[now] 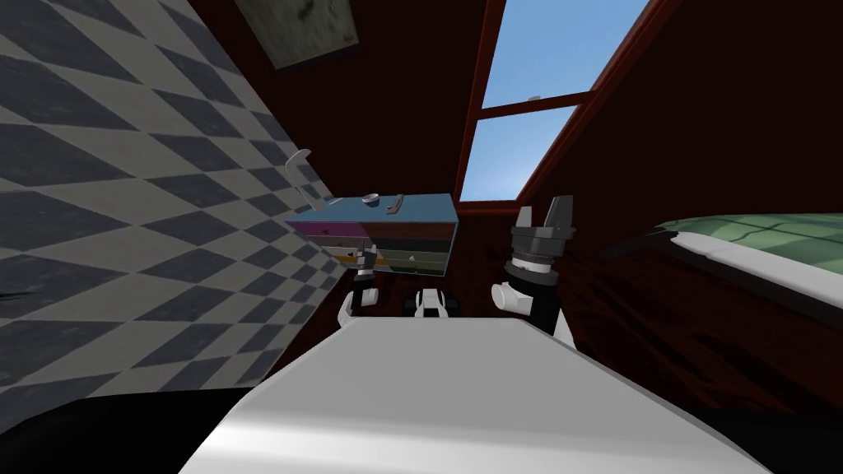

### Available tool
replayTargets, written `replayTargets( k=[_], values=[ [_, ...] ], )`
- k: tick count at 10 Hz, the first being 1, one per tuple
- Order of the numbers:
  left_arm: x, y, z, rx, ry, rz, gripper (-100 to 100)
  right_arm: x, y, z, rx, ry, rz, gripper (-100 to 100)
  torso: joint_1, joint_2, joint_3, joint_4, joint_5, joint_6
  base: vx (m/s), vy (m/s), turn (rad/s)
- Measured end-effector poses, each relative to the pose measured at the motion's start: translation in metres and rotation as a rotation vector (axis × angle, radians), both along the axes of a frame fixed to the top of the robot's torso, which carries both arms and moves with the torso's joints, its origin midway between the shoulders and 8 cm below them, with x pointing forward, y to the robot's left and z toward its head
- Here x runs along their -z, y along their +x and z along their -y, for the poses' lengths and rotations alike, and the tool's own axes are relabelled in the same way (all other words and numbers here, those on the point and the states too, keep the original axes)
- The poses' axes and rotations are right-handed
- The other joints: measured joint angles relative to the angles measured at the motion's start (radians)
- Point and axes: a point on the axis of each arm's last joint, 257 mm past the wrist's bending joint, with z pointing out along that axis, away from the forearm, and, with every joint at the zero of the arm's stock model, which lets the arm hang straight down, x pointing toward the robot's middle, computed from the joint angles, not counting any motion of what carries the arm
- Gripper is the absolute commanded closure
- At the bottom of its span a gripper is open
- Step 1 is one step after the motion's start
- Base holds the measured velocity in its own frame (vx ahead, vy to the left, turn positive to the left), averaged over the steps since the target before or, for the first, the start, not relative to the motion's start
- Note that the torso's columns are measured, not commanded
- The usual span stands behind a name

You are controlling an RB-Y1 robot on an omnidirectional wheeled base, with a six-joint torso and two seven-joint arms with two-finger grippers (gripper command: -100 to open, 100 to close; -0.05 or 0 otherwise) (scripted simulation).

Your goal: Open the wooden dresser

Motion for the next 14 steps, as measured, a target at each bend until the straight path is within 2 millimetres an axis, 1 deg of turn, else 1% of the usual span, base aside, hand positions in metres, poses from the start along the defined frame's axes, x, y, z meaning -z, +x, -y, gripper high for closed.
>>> replayTargets(
  k=[2,5,7,8,9,10,12,14],
  values=[
    [0.015,0.002,-0.007,-0.01,-0.006,-0.024,-100,0.0,0.0,0.0,0.0,0.0,0.0,0,0.003,0.003,0.002,0.001,0.001,0.0,0.071,-0.077,-0.067],
    [0.039,0.008,-0.02,-0.031,-0.018,-0.061,-100,0.0,0.0,0.0,0.0,0.0,0.0,0,-0.002,0.001,0.001,0.0,-0.001,0.0,0.086,-0.108,-0.055],
    [0.052,0.008,-0.028,-0.041,-0.026,-0.082,-100,0.0,0.0,0.0,0.0,0.0,0.0,0,0.003,0.004,0.002,0.001,0.001,0.0,0.068,-0.066,-0.065],
    [0.06,0.01,-0.032,-0.047,-0.032,-0.094,-100,0.0,0.0,0.0,0.0,0.0,0.0,0,0.002,0.001,0.001,0.0,0.001,0.0,0.097,-0.099,-0.077],
    [0.067,0.009,-0.035,-0.054,-0.04,-0.107,-100,0.0,0.0,0.0,0.0,0.0,0.0,0,-0.001,0.0,0.0,0.0,0.0,0.0,0.058,-0.076,-0.016],
    [0.071,0.01,-0.036,-0.057,-0.044,-0.113,-100,0.0,0.0,0.0,0.0,0.0,0.0,0,0.001,0.002,0.001,0.001,0.0,0.0,0.038,-0.059,-0.034],
    [0.086,0.012,-0.041,-0.068,-0.061,-0.132,-100,0.0,0.0,0.0,0.0,0.0,0.0,0,0.0,0.002,0.002,0.001,0.0,0.0,0.071,-0.083,-0.06],
    [0.099,0.013,-0.042,-0.078,-0.086,-0.15,-100,0.0,0.0,0.0,0.0,0.0,0.0,0,0.0,0.0,0.0,0.0,0.0,0.0,0.08,-0.087,-0.06]
  ],
)
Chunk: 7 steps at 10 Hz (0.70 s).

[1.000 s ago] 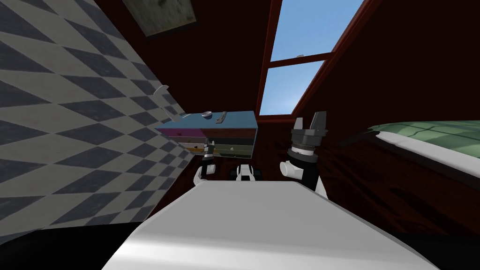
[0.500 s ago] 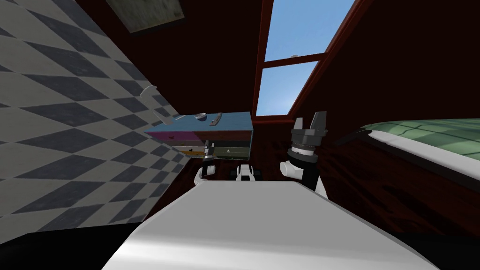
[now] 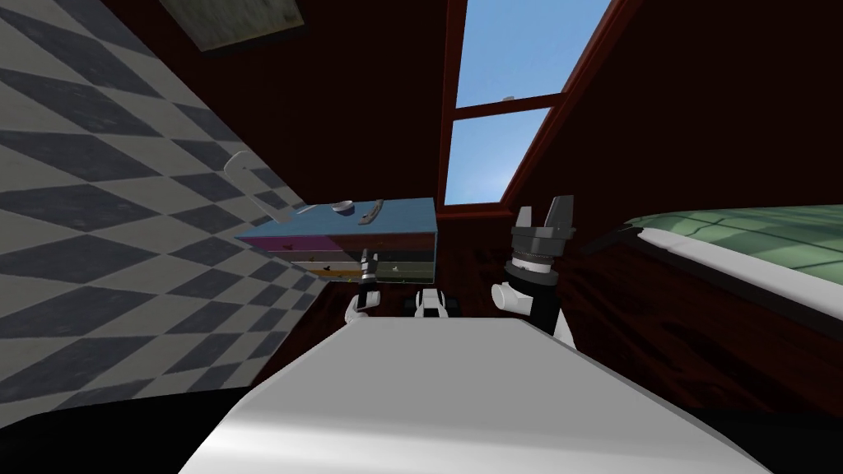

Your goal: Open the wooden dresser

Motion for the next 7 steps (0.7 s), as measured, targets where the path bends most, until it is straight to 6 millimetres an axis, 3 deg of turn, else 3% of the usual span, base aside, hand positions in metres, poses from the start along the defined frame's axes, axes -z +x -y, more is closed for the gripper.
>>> replayTargets(
  k=[4,7],
  values=[
    [0.031,0.0,0.01,-0.022,-0.084,-0.029,-100,0.0,0.0,0.0,0.0,0.0,0.0,0,0.002,0.002,0.001,0.001,0.0,0.0,0.062,-0.056,-0.039],
    [0.029,0.007,0.015,-0.024,-0.106,-0.03,-100,0.0,0.0,0.0,0.0,0.0,0.0,0,0.003,0.002,0.001,0.001,0.001,0.0,0.022,-0.009,0.003]
  ],
)
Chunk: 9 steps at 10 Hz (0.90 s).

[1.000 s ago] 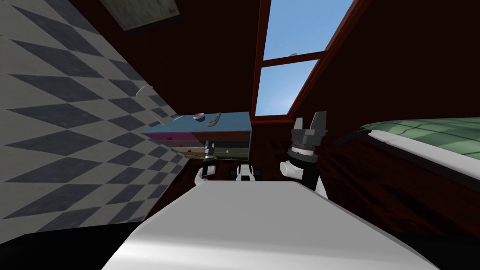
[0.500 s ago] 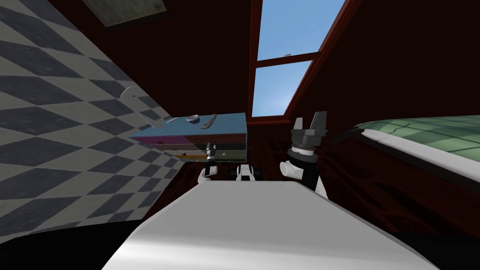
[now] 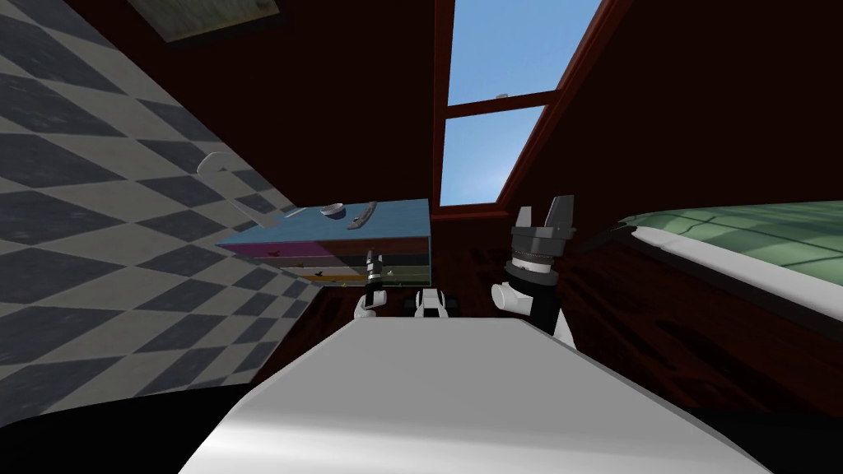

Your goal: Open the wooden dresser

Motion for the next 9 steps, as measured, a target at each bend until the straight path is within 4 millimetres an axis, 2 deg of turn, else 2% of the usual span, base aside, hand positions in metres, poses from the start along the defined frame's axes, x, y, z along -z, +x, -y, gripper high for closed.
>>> replayTargets(
  k=[1,2,4,8,9],
  values=[
    [-0.0032,0.0065,-0.0012,0.0,0.0,-0.002,-100,0.0,0.0,0.0,0.0,0.0,0.0,0,-0.001,-0.002,-0.001,-0.001,0.0,0.0,0.016,0.0,-0.001],
    [-0.0031,0.0073,-0.0014,0.0,-0.001,-0.003,100,0.0,0.0,0.0,0.0,0.0,0.0,0,-0.001,-0.001,-0.001,-0.001,0.0,0.0,-0.018,0.004,-0.007],
    [0.0023,0.0012,0.001,0.0,-0.004,-0.006,100,0.0,0.0,0.0,0.0,0.0,0.0,0,-0.002,0.0,0.0,0.001,-0.002,0.0,-0.058,-0.005,0.0],
    [-0.0065,0.0051,-0.0027,0.008,-0.001,-0.002,100,-0.0001,0.0001,-0.0001,0.0,0.0,0.0,0,-0.002,0.002,0.002,0.001,-0.001,0.0,-0.168,-0.023,0.027],
    [-0.0066,0.0051,-0.003,0.008,-0.001,-0.003,-100,0.0,0.0001,0.0,0.0,0.0,0.0,0,-0.001,-0.006,-0.004,-0.002,0.0,0.0,-0.035,0.01,-0.025]
  ],
)
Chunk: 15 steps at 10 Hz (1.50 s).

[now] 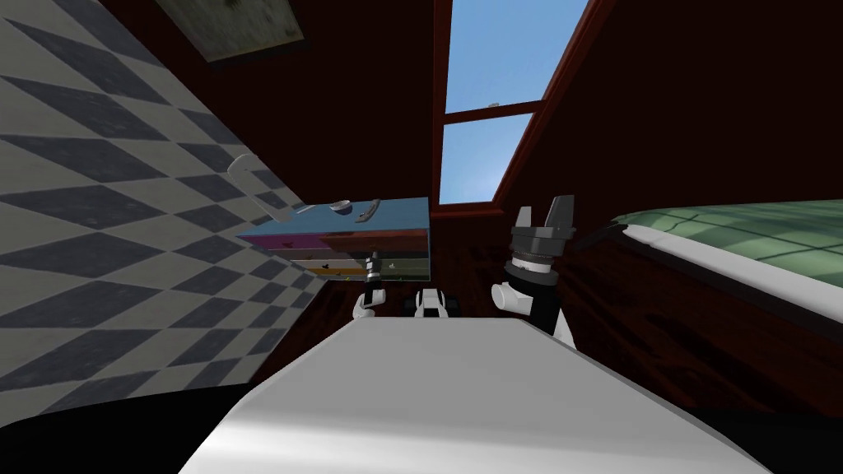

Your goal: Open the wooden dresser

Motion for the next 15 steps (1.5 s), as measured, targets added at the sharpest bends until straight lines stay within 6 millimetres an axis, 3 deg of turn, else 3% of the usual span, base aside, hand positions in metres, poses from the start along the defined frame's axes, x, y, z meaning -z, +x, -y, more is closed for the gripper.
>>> replayTargets(
  k=[6,15],
  values=[
    [-0.011,0.025,-0.008,0.039,0.019,-0.037,-100,0.0,0.0,0.0,0.0,0.0,0.0,0,-0.001,0.006,0.003,0.001,0.0,0.0,-0.042,0.048,-0.042],
    [-0.007,0.057,0.017,0.084,-0.07,-0.108,-100,0.0,0.0,0.0,0.0,0.0,0.0,0,0.001,0.006,0.003,0.001,0.0,0.0,-0.045,0.045,-0.041]
  ],
)
